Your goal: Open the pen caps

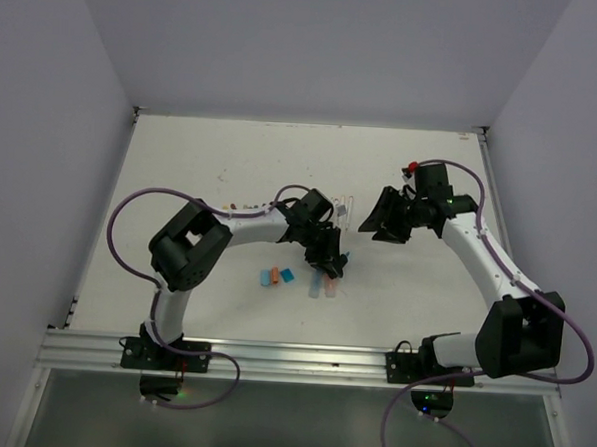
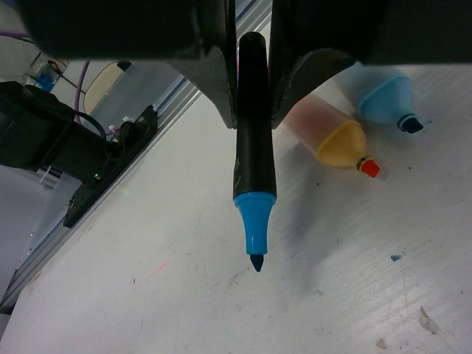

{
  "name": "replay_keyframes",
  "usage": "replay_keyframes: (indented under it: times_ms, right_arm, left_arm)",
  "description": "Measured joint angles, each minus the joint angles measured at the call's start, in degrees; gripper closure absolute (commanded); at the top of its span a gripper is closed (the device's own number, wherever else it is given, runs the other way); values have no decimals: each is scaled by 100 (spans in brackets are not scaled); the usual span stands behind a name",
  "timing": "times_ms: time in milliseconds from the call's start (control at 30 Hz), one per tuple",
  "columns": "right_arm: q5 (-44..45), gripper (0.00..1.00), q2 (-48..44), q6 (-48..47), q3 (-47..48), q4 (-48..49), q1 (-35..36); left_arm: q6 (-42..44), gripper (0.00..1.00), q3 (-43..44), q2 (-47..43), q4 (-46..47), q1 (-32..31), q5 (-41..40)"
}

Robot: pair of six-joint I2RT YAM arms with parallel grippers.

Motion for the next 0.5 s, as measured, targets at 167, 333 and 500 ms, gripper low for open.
replay_keyframes:
  times_ms: [167, 333, 500]
  right_arm:
    - [-101, 49, -2, -2, -85, -2, 0]
    - [-188, 49, -63, 0, -170, 17, 0]
    - [-295, 49, -105, 9, -234, 52, 0]
  left_arm:
    - [-374, 89, 92, 11, -116, -46, -83]
    - [-802, 86, 109, 35, -116, -55, -179]
    - [-1220, 81, 166, 203, -109, -122, -223]
